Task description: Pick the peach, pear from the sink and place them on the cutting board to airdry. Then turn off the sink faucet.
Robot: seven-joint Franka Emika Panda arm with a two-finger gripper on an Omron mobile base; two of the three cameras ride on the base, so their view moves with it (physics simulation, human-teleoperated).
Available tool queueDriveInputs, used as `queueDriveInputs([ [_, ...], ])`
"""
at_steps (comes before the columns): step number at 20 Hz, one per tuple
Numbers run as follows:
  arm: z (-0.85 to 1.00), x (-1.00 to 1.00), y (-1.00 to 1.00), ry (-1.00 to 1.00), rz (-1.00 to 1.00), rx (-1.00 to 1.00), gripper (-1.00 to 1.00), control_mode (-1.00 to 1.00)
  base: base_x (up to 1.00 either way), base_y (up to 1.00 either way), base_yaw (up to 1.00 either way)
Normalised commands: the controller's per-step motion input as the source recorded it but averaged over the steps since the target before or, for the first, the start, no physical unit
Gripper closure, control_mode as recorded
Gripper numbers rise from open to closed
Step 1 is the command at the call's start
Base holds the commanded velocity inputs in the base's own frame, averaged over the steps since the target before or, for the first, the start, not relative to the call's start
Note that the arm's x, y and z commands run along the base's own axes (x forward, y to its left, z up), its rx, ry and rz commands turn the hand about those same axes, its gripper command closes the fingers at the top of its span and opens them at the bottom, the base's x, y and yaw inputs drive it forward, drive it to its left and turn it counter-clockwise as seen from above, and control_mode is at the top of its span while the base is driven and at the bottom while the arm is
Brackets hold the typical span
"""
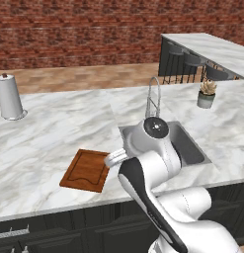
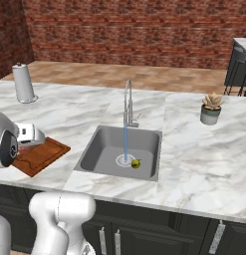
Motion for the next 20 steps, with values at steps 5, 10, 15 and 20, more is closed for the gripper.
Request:
queueDriveInputs([
  [5,-0.06,0.17,0.0,0.0,0.0,0.01,1.0,-1.0,0.0,0.0,0.0],
  [10,-0.07,0.25,0.0,0.01,0.0,0.07,1.0,-1.0,0.0,0.0,0.0],
  [15,-0.12,0.18,0.11,0.01,0.0,0.08,1.0,-1.0,0.0,0.0,0.0],
  [20,-0.17,0.0,0.29,0.0,0.0,0.02,1.0,-1.0,0.0,0.0,0.0],
])
